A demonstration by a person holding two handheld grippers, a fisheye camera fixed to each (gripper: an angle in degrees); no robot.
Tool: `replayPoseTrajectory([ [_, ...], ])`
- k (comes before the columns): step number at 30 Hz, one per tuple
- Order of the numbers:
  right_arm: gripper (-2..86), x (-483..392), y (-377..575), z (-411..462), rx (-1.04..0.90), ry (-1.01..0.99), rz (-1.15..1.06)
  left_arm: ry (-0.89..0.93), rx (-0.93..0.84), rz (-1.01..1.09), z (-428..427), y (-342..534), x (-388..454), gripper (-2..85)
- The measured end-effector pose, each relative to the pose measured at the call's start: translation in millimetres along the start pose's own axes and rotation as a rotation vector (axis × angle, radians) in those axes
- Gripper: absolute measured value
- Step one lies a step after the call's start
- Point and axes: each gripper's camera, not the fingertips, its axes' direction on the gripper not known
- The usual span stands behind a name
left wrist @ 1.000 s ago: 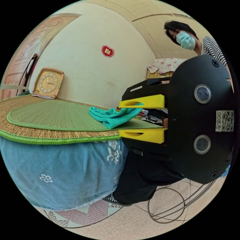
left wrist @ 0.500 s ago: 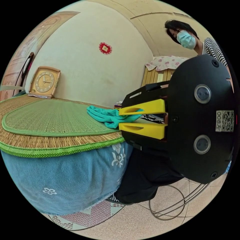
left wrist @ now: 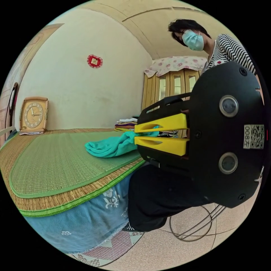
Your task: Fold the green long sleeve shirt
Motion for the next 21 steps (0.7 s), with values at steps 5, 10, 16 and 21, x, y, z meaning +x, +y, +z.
replayPoseTrajectory([
  [5, 1.8, 0.0, 32.7, -38.3, 0.038, -0.046, -0.051, 0.038, -0.027, 0.097, 16.8, 10.4, 56.6, 2.4],
  [10, 1.8, -15.2, 61.6, -84.7, 0.098, -0.106, -0.146, 0.088, -0.075, 0.246, 49.3, 14.4, 135.8, 2.3],
  [16, 1.6, -44.5, 103.8, -155.5, 0.192, -0.144, -0.294, 0.141, -0.162, 0.402, 102.3, 20.8, 225.2, 2.3],
  [21, 1.5, -62.4, 141.1, -222.2, 0.286, -0.135, -0.39, 0.146, -0.241, 0.493, 157.4, 24.4, 286.8, 2.3],
])
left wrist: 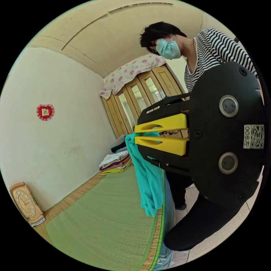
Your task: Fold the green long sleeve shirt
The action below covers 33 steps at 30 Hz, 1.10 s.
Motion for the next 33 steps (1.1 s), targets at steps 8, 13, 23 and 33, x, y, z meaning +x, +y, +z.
replayPoseTrajectory([
  [8, 1.4, 12.3, -35.1, -85.7, 0.085, 0.079, 0.008, 0.011, -0.125, -0.028, 116.5, -79.7, 11.7, 2.3],
  [13, 1.3, 39.0, -132.0, -129.9, 0.1, 0.13, 0.009, -0.01, -0.147, -0.014, 215.5, -184.8, 9.1, 2.3],
  [23, 1.5, -47.7, -420.8, -259.4, 0.205, 0.295, -0.327, -0.001, -0.097, 0.426, 426.7, -393.0, 119.4, 2.3],
  [33, 1.8, 126.2, -419.2, -424.0, 0.292, 0.641, 0.118, -0.172, -0.419, 0.27, 697.3, -404.4, -7.5, 2.2],
])
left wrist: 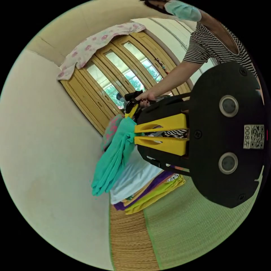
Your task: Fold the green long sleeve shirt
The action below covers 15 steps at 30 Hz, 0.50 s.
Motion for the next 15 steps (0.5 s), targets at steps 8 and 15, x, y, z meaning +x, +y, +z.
replayPoseTrajectory([
  [8, 1.5, 87.4, 34.3, -0.4, 0.013, -0.083, 0.102, 0.082, -0.067, -0.064, 73.5, -4.4, -24.1, 2.0],
  [15, 0.2, 26.2, 58.9, -31.4, 0.177, 0.097, -0.03, 0.051, -0.018, 0.024, 76.5, -22.5, 11.5, 0.4],
])
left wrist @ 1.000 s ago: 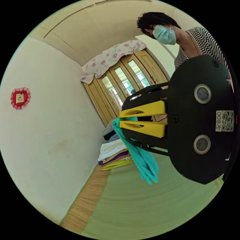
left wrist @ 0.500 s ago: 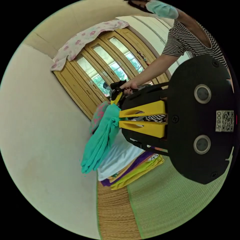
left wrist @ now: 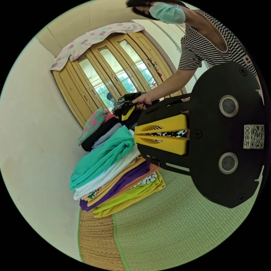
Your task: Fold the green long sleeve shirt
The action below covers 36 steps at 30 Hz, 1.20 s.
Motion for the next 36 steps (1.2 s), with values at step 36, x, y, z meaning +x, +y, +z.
replayPoseTrajectory([
  [36, 0.0, -231.8, 371.6, 68.9, -0.395, 0.559, -0.281, -0.629, -0.581, -0.012, 97.4, 239.1, 108.1, 0.2],
])
